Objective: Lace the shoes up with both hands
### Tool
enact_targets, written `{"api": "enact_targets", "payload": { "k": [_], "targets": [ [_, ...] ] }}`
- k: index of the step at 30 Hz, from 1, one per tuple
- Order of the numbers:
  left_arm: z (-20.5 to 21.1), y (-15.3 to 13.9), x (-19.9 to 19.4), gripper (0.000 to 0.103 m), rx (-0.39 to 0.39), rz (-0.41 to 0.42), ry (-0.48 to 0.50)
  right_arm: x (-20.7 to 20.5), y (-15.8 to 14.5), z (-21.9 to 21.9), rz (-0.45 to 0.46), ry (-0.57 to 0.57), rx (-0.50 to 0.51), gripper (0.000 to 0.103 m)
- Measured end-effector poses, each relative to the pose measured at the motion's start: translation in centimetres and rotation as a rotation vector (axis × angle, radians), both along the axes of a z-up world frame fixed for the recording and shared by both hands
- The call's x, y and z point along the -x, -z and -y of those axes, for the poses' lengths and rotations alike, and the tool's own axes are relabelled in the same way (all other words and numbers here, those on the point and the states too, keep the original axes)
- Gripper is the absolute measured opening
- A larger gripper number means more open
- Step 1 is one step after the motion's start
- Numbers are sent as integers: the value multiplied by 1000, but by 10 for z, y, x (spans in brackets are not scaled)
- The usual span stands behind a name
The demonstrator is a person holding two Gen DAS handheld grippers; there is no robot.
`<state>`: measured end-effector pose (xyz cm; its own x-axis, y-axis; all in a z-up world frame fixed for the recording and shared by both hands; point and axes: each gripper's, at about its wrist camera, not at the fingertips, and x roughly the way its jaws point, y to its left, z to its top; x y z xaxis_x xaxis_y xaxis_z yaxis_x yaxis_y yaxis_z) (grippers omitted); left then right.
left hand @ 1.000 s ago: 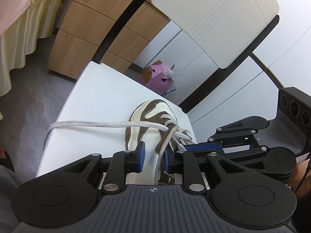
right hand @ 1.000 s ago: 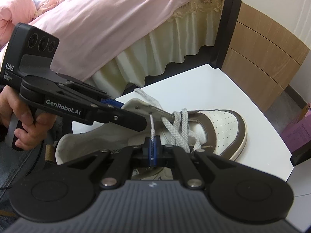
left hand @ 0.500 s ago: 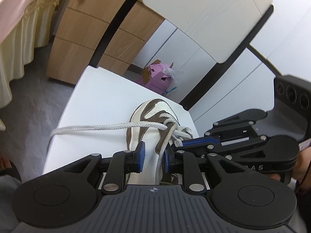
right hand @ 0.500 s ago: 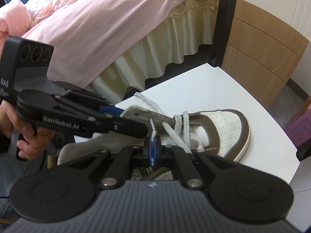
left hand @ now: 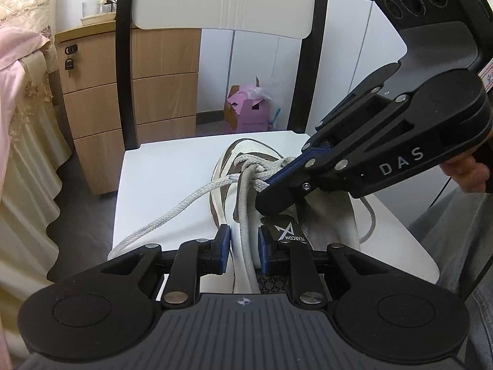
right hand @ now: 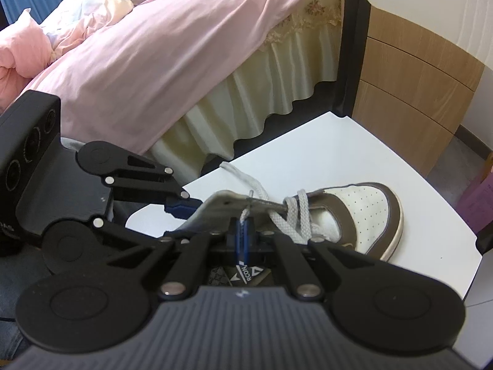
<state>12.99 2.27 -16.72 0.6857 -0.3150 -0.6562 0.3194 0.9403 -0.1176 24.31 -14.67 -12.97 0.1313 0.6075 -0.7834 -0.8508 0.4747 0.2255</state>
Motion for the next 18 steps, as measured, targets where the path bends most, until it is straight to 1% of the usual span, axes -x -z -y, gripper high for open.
{"api": "enact_targets", "payload": {
  "k": [2,7,10,12,15,17,18],
  "targets": [
    [1,0,1,22,-17,7,13,-1,2,-2,9,11,8,3],
    [3,1,2,22,-43,19,31,-5,0,0,5,46,-46,3],
    [5,2,2,22,-56,27,33,-5,2,1,3,56,-48,4],
    [8,2,3,22,-66,31,32,-4,4,2,7,61,-42,7],
    [10,2,4,22,-79,36,30,-3,2,7,0,62,-60,19],
    [11,1,4,22,-84,37,29,-1,-1,11,-2,72,-76,37],
    [11,1,3,22,-85,37,29,0,-2,13,-1,77,-83,41]
  ]
}}
